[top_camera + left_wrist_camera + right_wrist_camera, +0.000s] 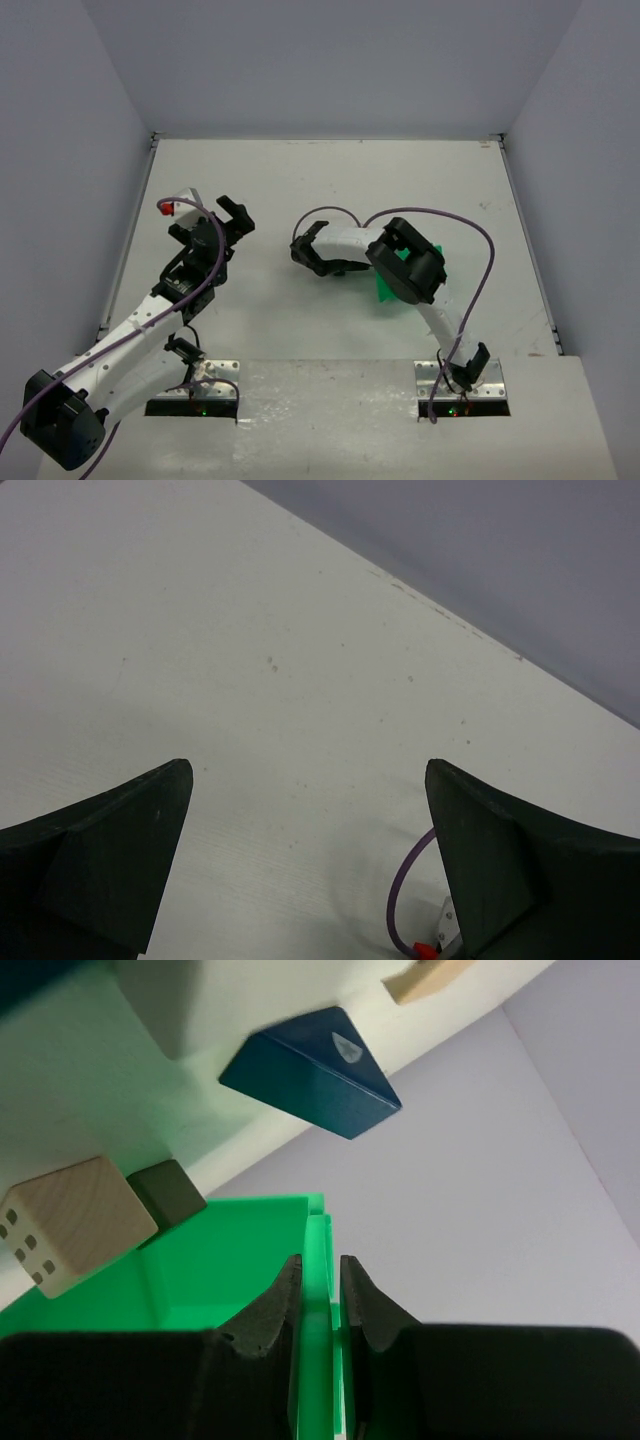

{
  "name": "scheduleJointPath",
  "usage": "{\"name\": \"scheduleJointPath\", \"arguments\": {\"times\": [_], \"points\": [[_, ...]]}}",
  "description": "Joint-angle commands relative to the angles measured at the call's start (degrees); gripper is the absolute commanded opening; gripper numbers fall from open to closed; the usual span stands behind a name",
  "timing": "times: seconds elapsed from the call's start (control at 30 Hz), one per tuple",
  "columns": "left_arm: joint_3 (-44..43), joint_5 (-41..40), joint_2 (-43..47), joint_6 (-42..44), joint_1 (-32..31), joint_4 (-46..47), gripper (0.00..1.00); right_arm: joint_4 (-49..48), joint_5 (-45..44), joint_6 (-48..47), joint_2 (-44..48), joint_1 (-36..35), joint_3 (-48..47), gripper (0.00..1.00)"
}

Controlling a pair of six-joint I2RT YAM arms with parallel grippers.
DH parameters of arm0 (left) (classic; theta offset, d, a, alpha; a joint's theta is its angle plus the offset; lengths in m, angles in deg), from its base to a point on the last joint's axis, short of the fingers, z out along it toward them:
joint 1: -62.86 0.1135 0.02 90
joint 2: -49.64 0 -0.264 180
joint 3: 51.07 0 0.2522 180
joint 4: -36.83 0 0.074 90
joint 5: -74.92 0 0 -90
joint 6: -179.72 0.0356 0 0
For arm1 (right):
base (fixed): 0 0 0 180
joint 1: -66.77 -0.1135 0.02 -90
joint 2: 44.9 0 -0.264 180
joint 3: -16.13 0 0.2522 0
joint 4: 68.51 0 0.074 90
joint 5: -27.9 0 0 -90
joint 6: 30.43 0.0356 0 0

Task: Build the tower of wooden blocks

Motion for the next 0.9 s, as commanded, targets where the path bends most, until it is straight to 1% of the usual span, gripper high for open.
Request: {"name": "scheduleJointPath", "arguments": {"times": [0.0,0.07,0.2,0.47,0.6,0.67,0.77,0.8,0.87], "points": [[-0.6,0.4,0.1,-0.1,0.5,1.8,1.0,-13.3,-3.1,-5.0,10.1,0.2,4.8,0.0],[-0.6,0.4,0.1,-0.1,0.4,1.9,1.0,-19.5,-3.9,-7.6,13.5,0.2,6.7,0.0],[-0.6,0.6,0.2,0.0,0.4,1.9,1.0,-26.6,-5.2,-10.4,21.0,0.2,9.6,0.0],[-0.5,1.1,0.7,0.0,0.4,2.0,1.0,-27.0,-11.1,-9.2,28.7,1.0,12.2,0.0],[-0.4,1.1,1.1,0.1,0.4,2.0,1.0,-27.2,-13.3,-7.2,32.3,2.9,11.0,0.0],[-0.4,1.1,1.3,0.0,0.4,2.0,1.0,-30.3,-12.0,-5.4,34.4,4.4,9.6,0.0],[-0.3,1.1,1.4,0.0,0.4,2.0,1.0,-41.2,-6.7,-3.2,38.6,9.4,10.9,0.0],[-0.4,1.2,1.5,0.0,0.4,2.0,1.0,-43.7,-2.7,0.0,40.4,12.6,11.8,0.0],[-0.5,1.2,1.5,0.0,0.4,1.8,1.0,-48.2,10.6,8.5,45.4,17.7,13.8,0.0]]}}
